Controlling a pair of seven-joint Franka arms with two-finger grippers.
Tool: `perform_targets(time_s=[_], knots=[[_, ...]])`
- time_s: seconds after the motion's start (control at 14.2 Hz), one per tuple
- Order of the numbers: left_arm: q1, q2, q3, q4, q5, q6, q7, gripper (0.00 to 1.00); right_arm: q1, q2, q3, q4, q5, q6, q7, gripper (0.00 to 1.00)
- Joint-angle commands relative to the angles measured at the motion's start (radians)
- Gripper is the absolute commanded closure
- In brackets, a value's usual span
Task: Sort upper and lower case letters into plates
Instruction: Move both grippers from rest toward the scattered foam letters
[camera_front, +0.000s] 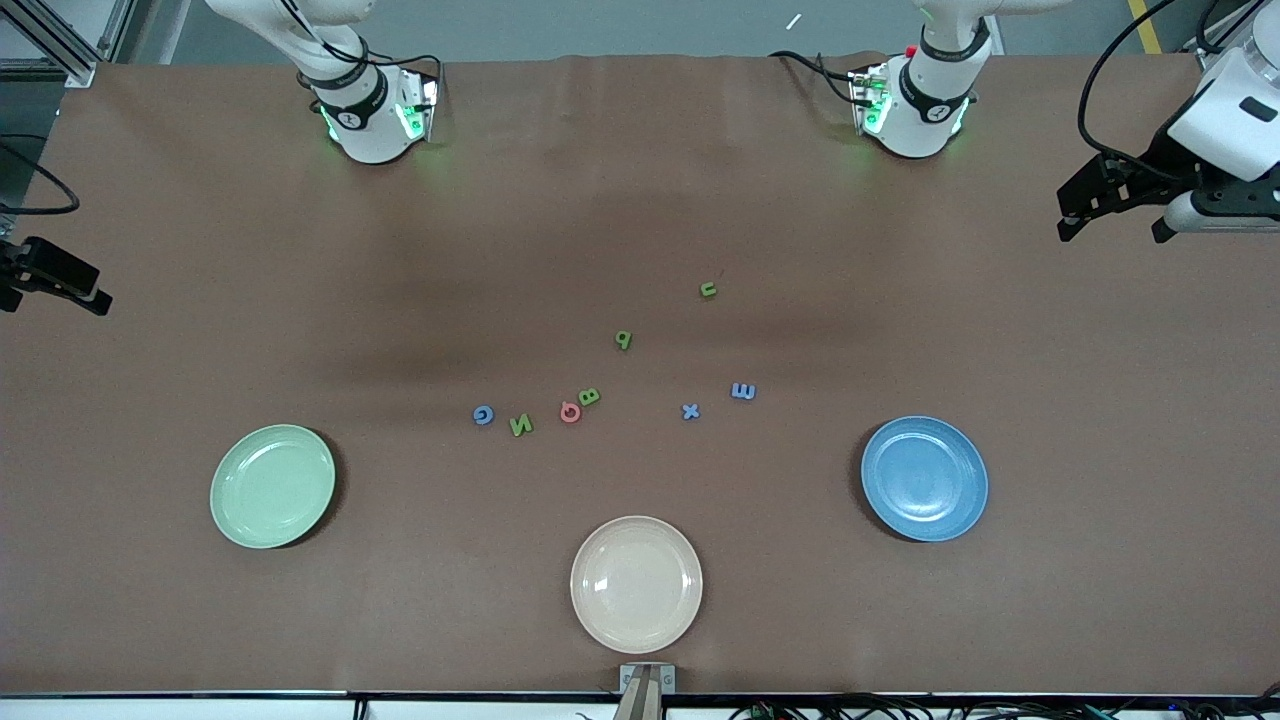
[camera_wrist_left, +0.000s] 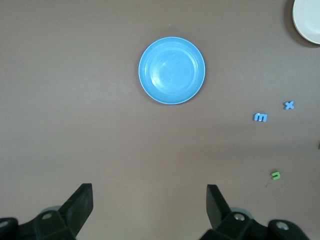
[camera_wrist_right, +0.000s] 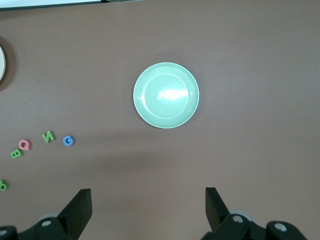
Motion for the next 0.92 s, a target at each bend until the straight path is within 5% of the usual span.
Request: perform_targets(time_s=[0.0,0.42,0.85], knots=[[0.005,0.012,0.0,0.03,-0.017,-0.031,0.012,0.0,0.007,-0.005,-0.002,-0.003,-0.012,-0.002,0.008,0.0],[0.002,0.051,-0.002,0.066,-0.012,-0.03,0.006,0.0,0.007,-0.005,-0.002,-0.003,-0.012,-0.002,0.009,0.0],[-0.028,0.214,-0.081,0.063,-0.019,0.077,-0.068,0.0,-0.003,0.018,-0.003,-0.006,0.0,-0.022,0.008,0.0]])
